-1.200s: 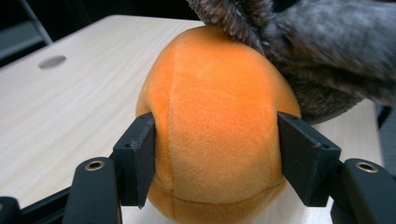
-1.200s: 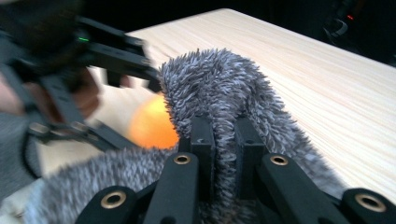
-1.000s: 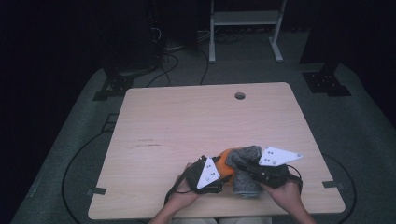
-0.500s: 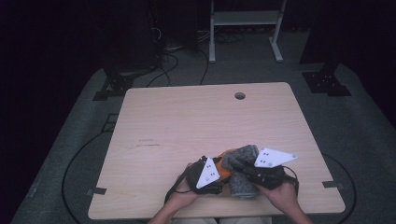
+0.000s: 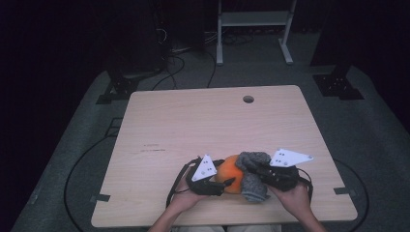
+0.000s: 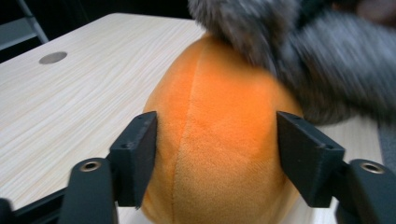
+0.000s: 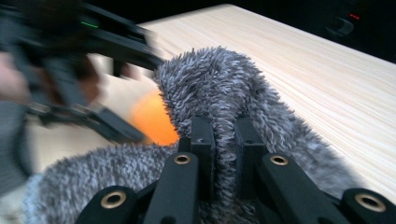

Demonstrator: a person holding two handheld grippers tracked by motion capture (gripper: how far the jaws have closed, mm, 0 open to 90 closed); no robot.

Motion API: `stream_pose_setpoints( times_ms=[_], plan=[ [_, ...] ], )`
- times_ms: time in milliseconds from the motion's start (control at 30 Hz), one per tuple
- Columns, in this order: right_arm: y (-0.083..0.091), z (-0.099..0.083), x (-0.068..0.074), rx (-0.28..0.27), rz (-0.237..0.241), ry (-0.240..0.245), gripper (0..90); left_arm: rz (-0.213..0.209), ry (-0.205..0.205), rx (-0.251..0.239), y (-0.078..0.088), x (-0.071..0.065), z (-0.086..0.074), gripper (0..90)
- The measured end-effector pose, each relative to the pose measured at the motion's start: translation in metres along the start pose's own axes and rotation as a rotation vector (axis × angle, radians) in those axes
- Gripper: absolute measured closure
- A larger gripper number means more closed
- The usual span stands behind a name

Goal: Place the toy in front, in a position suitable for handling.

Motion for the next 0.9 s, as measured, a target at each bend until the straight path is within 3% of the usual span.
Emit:
stream_pose_setpoints(
  times_ms=[33, 100, 200, 267, 333, 400, 467, 533, 667, 733, 800, 900],
  plan=[
    [0.002, -0.002, -0.007, 0.003, -0.024, -0.015, 80.8, -0.009, 0.013, -0.003, 0.001, 0.001, -0.002, 33.9],
    [0.004, -0.004, -0.014, 0.001, -0.008, -0.072, 80.8, -0.027, 0.030, -0.013, 0.001, 0.003, 0.000, 30.1],
    [0.001, -0.002, -0.001, -0.009, 0.011, -0.034, 80.8, -0.027, 0.026, -0.015, -0.002, 0.000, 0.008, 16.5],
    [-0.002, 0.000, 0.011, -0.013, 0.044, 0.006, 80.8, -0.011, -0.010, 0.006, -0.004, -0.002, 0.006, 21.8],
    [-0.006, -0.001, 0.013, 0.000, 0.029, 0.040, 80.8, -0.022, -0.013, 0.015, -0.001, 0.000, 0.001, 29.4],
    [-0.006, -0.004, 0.003, 0.004, 0.023, 0.004, 80.8, -0.022, -0.006, 0.018, 0.001, 0.003, -0.004, 33.0],
    [-0.004, -0.007, -0.011, 0.020, -0.026, -0.027, 80.7, -0.028, 0.003, 0.020, 0.002, 0.005, -0.007, 34.1],
    [-0.001, -0.009, -0.019, 0.032, -0.030, -0.076, 80.7, -0.031, 0.006, 0.019, 0.003, 0.005, -0.008, 35.3],
    [0.001, -0.004, -0.002, -0.003, 0.031, -0.034, 80.7, -0.030, -0.010, 0.024, 0.004, 0.004, -0.009, 35.8],
    [-0.003, -0.005, 0.002, 0.012, 0.032, -0.001, 80.6, -0.037, -0.001, 0.023, 0.005, 0.004, -0.011, 35.6],
    [-0.005, -0.010, -0.007, 0.025, 0.056, -0.035, 80.6, -0.039, 0.011, 0.011, 0.006, 0.005, -0.013, 35.3],
    [-0.002, -0.017, -0.028, 0.063, 0.004, -0.096, 80.6, -0.046, 0.022, 0.007, 0.007, 0.007, -0.015, 34.5]
  ],
)
Point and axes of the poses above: each handheld gripper's, and its own axes: y roughly backward along the jaws, z roughly out of its top, x roughly to its left, the point moved 4 cm from there along -y, roughly forward along the jaws, and after that the axes turned 13 degrees about -y, right-handed, at the moved point
